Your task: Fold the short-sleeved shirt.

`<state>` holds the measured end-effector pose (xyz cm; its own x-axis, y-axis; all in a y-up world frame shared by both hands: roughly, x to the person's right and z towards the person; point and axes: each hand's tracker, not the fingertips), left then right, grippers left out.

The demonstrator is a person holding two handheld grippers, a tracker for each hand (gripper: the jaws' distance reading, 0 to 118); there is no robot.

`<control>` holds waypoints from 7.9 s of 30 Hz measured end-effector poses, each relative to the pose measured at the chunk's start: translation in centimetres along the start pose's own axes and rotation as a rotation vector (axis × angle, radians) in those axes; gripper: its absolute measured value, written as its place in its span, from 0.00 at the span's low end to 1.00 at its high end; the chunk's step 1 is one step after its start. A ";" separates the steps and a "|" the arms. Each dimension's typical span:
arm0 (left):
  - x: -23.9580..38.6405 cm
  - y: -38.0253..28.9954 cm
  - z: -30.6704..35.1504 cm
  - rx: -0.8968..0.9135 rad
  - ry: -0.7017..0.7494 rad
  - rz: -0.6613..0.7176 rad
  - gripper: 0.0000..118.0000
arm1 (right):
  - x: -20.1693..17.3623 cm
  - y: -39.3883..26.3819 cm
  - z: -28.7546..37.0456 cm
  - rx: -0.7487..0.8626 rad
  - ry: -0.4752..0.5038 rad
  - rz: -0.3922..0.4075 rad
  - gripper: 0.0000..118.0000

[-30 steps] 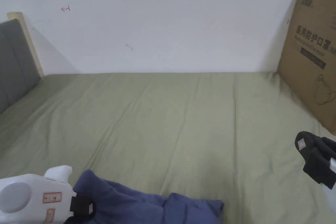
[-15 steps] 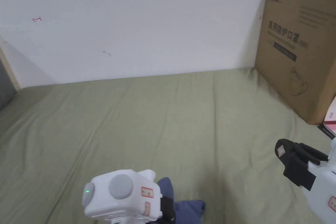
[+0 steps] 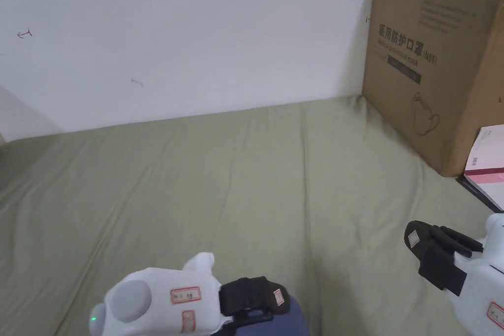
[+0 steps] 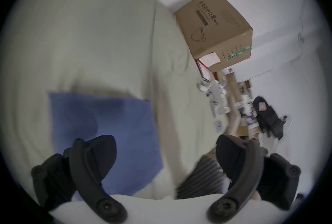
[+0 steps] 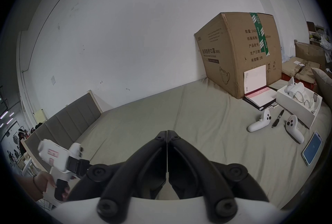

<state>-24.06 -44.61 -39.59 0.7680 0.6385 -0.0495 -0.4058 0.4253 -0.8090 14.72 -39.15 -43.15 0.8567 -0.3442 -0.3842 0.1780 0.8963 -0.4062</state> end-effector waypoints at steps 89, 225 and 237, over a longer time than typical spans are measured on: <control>-17.5 -5.7 2.6 -0.003 -0.396 0.382 1.00 | -2.6 -15.6 -11.9 -0.843 0.183 -0.290 0.00; 10.4 -4.0 19.3 1.043 0.633 -0.417 0.97 | -16.8 6.3 3.0 0.265 -0.004 0.371 1.00; 9.8 -4.2 18.5 1.011 0.557 -0.352 0.96 | -16.9 5.8 2.8 0.251 -0.017 0.373 1.00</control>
<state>-23.96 -28.29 -25.86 0.9217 0.1289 -0.3657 -0.1449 0.9893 -0.0165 2.67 -27.31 -36.68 0.8918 0.0182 -0.4520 -0.0346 0.9990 -0.0281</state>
